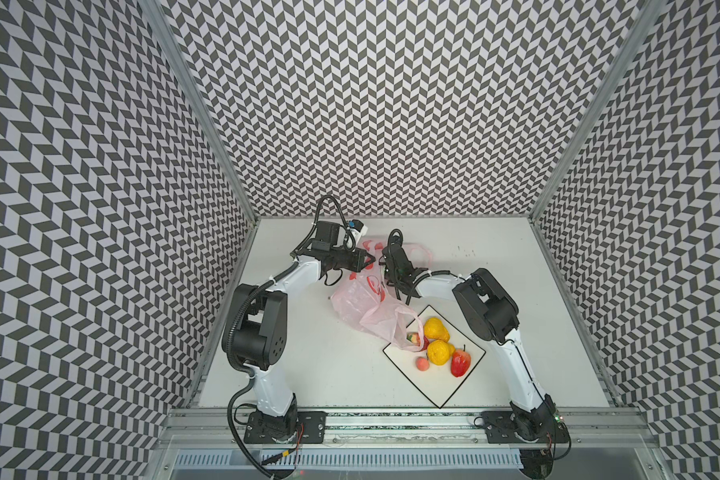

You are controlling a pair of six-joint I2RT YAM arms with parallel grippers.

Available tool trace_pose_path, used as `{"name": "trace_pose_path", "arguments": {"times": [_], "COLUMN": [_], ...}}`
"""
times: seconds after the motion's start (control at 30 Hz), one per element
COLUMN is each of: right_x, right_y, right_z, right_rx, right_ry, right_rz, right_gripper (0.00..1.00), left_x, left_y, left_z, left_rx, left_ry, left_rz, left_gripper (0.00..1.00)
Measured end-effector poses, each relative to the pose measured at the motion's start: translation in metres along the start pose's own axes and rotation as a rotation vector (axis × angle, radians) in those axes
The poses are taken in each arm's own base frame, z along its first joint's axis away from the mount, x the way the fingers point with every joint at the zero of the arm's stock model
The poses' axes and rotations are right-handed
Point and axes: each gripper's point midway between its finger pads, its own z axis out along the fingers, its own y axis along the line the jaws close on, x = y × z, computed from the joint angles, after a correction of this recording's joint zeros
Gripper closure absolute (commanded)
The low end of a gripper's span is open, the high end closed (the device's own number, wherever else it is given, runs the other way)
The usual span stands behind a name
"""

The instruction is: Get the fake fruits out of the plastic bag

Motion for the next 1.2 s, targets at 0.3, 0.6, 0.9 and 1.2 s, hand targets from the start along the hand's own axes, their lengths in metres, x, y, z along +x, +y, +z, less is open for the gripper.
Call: {"name": "trace_pose_path", "arguments": {"times": [0.3,0.6,0.9,1.2], "right_x": [0.01,-0.003,-0.005,0.003], "right_y": [-0.002,0.027,0.048,0.072], "right_z": [-0.021,-0.074,-0.123,-0.142], "right_rx": [-0.021,-0.15,-0.269,-0.398], "right_ry": [0.04,0.031,0.05,0.118], "right_rz": [0.0,0.024,0.023,-0.007], "right_gripper": [0.61,0.61,0.57,0.55], "left_x": [0.004,0.004,-0.006,-0.001], "left_y": [0.055,0.098,0.149,0.199], "left_z": [-0.011,-0.008,-0.02,-0.034], "left_rx": [-0.101,-0.207,-0.349,-0.48], "left_ry": [0.002,0.05,0.077,0.121], "left_rz": [-0.1,-0.117,-0.092,-0.11], "left_gripper": [1.0,1.0,1.0,1.0]}}
